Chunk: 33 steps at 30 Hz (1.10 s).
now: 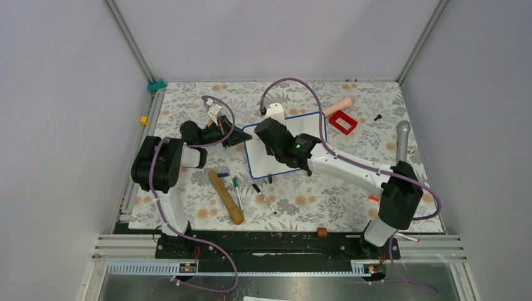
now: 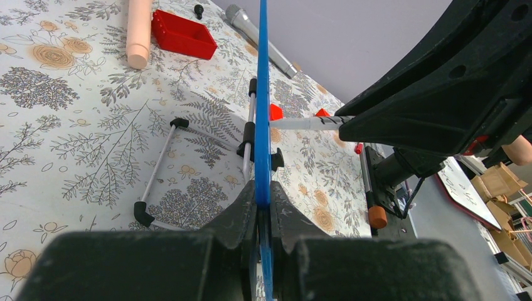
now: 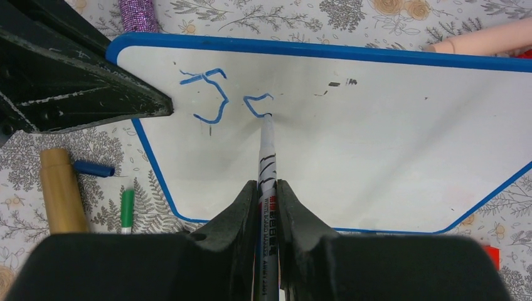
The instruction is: Write a sentence on the whiteboard
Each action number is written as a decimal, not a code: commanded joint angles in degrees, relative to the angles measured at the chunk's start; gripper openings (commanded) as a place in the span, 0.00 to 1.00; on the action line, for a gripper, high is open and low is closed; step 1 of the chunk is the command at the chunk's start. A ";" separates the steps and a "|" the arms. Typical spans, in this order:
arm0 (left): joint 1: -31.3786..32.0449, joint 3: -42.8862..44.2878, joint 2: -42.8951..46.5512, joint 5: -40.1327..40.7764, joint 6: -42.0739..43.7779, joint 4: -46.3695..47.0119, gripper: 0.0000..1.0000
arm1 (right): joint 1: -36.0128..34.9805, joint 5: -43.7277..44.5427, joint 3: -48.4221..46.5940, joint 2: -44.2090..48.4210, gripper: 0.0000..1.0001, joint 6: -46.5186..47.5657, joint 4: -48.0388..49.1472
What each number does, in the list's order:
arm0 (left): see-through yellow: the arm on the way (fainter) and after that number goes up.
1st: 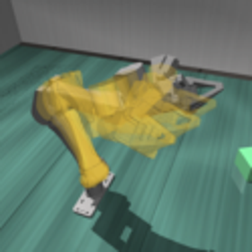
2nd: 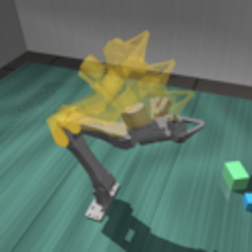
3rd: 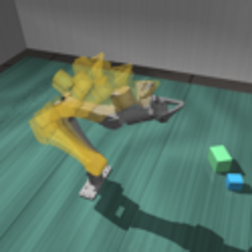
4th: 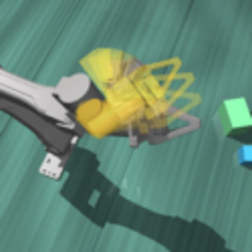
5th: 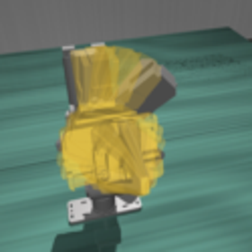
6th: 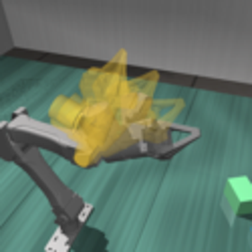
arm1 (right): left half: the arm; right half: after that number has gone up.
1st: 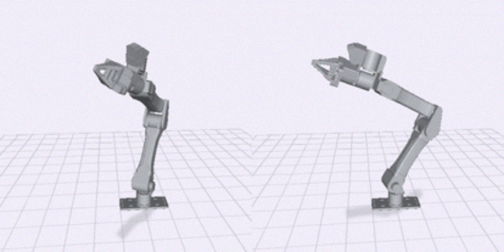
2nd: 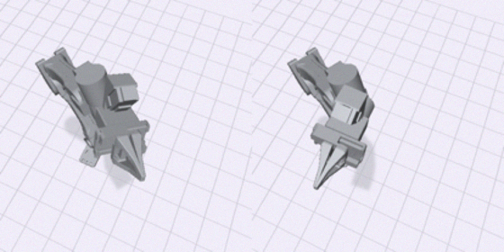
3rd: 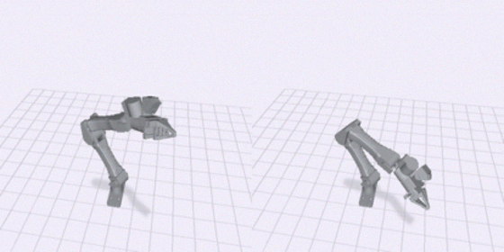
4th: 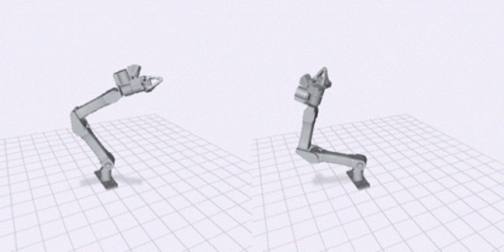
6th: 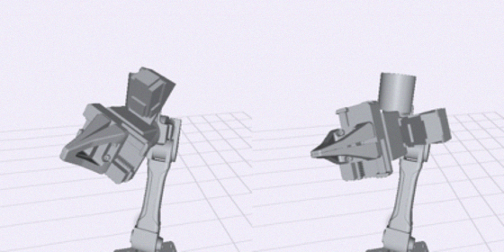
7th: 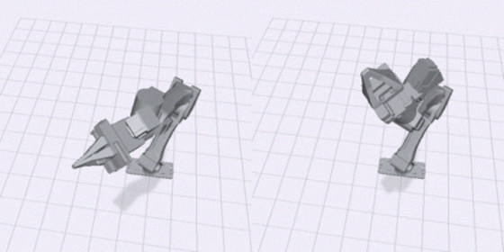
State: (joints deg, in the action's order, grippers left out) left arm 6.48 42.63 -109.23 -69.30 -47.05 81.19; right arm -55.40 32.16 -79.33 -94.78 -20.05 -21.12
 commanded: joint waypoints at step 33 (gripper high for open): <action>0.99 0.19 -0.68 -5.88 5.83 3.27 0.00 | 1.52 0.22 1.15 1.80 0.00 1.29 6.92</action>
State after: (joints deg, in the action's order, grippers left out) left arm 6.46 42.65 -109.23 -69.17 -47.16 80.71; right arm -54.63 33.39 -78.63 -94.63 -19.84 -18.22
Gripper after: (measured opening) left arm 0.058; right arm 0.189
